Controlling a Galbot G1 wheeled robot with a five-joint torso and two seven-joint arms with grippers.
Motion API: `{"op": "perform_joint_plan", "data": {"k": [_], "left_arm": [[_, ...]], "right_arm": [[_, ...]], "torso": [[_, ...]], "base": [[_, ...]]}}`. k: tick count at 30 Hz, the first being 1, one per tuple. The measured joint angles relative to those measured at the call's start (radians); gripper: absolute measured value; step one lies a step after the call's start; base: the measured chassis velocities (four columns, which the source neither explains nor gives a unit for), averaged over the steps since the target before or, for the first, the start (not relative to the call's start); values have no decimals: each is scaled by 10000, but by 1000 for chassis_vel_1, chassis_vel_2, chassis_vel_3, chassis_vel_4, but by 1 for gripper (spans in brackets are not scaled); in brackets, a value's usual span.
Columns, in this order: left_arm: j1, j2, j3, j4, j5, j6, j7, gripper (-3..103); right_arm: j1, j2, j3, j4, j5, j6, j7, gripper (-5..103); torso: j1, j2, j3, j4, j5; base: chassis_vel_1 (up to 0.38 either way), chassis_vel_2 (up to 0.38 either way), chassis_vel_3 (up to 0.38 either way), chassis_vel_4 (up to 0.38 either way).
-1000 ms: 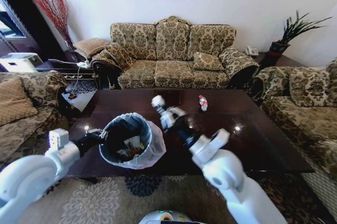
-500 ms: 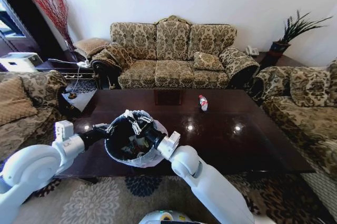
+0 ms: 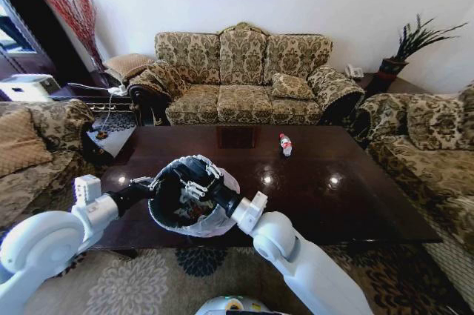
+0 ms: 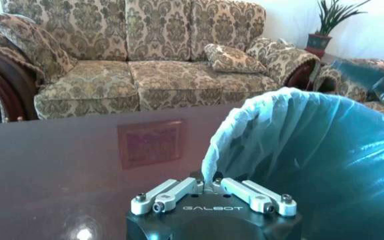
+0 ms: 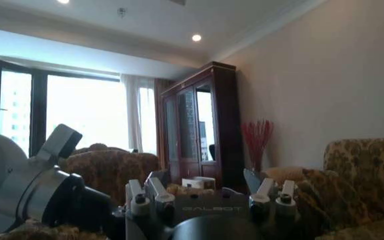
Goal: Move to the front of the table and place the trash on the table into the trash bin.
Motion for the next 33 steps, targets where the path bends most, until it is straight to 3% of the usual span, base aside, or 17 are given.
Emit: {"op": "perform_joint_plan", "data": {"k": [1, 4, 6, 8, 11, 13, 17, 22, 33], "left_arm": [[35, -99, -42, 14, 75, 70, -65, 0], [84, -209, -127, 59, 142, 139, -151, 0], [185, -431, -288, 143, 210, 276, -255, 0], [200, -485, -325, 163, 238, 309, -276, 0], [222, -654, -458, 240, 372, 506, -365, 0], [219, -620, -545, 274, 395, 609, -402, 0], [141, -339, -933, 432, 367, 790, -433, 0], [-9, 50, -1539, 721, -152, 789, -452, 0], [-19, -272, -1225, 422, -143, 687, -401, 0]], "right_arm": [[-116, -39, 413, 312, 250, -10, 123, 83], [-219, -56, 993, 582, 476, -138, 481, 88], [-343, -199, 2186, 548, 748, -219, 1344, 97], [-352, -247, 2415, 395, 772, -198, 1673, 99], [-170, -403, 3388, -1191, 1011, 86, 3593, 100], [-55, -444, 3730, -1902, 1107, 59, 3866, 100], [261, -504, 4277, -3490, 1655, 3, 3852, 100], [892, -183, 4531, -6084, 1398, 360, 3329, 100], [2009, 712, 4458, -8898, 878, 863, 3594, 100]], "torso": [[0, 0, 0, -4, -2], [-1, 0, 0, -7, 0], [-1, 0, -1, -5, -1], [-1, 0, -1, -6, -2], [-1, 0, 0, -2, -1], [0, 0, 1, -3, -1], [1, -2, 2, -6, 1], [1, -2, 2, -4, -2], [0, -2, 1, -3, -2]], "base": [[0, 0, 0, 0], [0, 0, 0, 0], [0, 0, 0, 0], [0, 0, 0, 0], [0, 0, 0, 0], [0, 0, 0, 0], [0, 0, 0, 0], [0, 0, 0, 0], [-7, 4, 7, -9]]}}
